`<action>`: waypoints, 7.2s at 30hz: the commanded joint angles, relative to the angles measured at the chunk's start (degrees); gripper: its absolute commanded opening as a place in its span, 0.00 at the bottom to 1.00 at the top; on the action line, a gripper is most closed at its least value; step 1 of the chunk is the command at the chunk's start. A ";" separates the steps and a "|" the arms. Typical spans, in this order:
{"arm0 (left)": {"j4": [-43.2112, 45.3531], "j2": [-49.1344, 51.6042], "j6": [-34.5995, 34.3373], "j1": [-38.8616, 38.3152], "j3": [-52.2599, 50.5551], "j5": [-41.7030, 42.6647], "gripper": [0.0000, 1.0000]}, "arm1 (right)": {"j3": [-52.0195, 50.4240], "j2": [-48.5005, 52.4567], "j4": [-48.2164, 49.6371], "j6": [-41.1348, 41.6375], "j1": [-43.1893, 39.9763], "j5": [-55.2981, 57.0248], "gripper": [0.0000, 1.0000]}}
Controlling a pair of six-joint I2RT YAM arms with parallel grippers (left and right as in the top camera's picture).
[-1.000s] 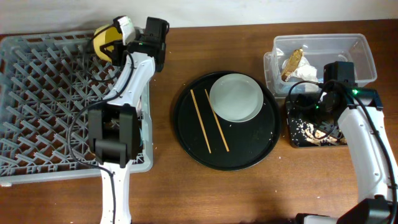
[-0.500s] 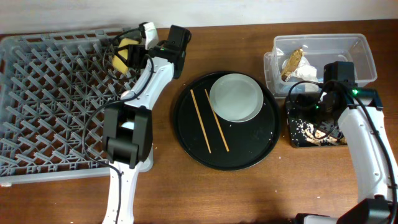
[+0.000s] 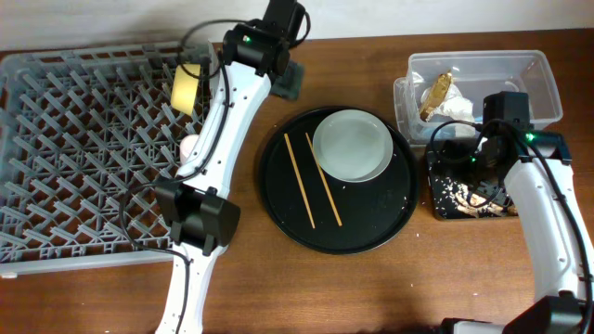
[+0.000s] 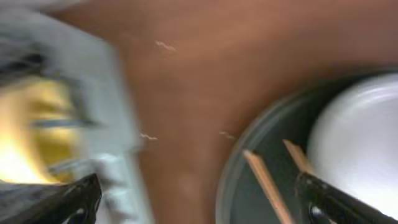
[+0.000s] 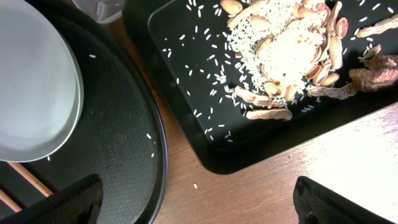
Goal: Sort waste into correct bins and load items into the dishwasher rack
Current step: 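Release the bowl and move the left gripper back to the white plate, then grasp the white plate's rim with the left gripper and lift it, then carry the white plate to the rack's back edge and stand it upright, then release the plate and reach the left gripper to the chopsticks, then grasp one chopstick with the left gripper and drop it in the rack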
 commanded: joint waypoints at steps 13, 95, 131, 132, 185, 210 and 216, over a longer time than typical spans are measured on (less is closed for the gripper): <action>3.98 9.88 -11.91 -5.95 -0.76 19.26 0.74 | -0.35 -0.44 -0.07 0.48 -0.24 0.70 0.98; 32.57 -16.70 -6.38 22.47 -32.96 -44.74 0.00 | -0.35 -0.44 -0.07 0.48 -0.24 0.70 0.99; -16.28 -13.57 11.06 10.05 1.11 28.68 0.96 | -0.35 -0.44 -0.07 0.48 -0.24 0.70 0.99; -16.28 -13.57 11.06 8.96 1.11 28.61 0.97 | -0.35 -0.44 -0.07 0.48 -0.24 0.70 0.98; 33.16 -12.24 -39.63 -8.63 -59.14 10.40 0.01 | -0.35 -0.44 -0.07 0.48 -0.24 0.70 0.99; 4.22 -47.06 -6.12 10.69 -55.39 -5.75 0.01 | -0.35 -0.44 -0.07 0.48 -0.24 0.70 0.98; 3.06 -46.86 -3.72 17.66 -55.52 -10.84 0.01 | -0.35 -0.44 -0.07 0.48 -0.24 0.68 0.98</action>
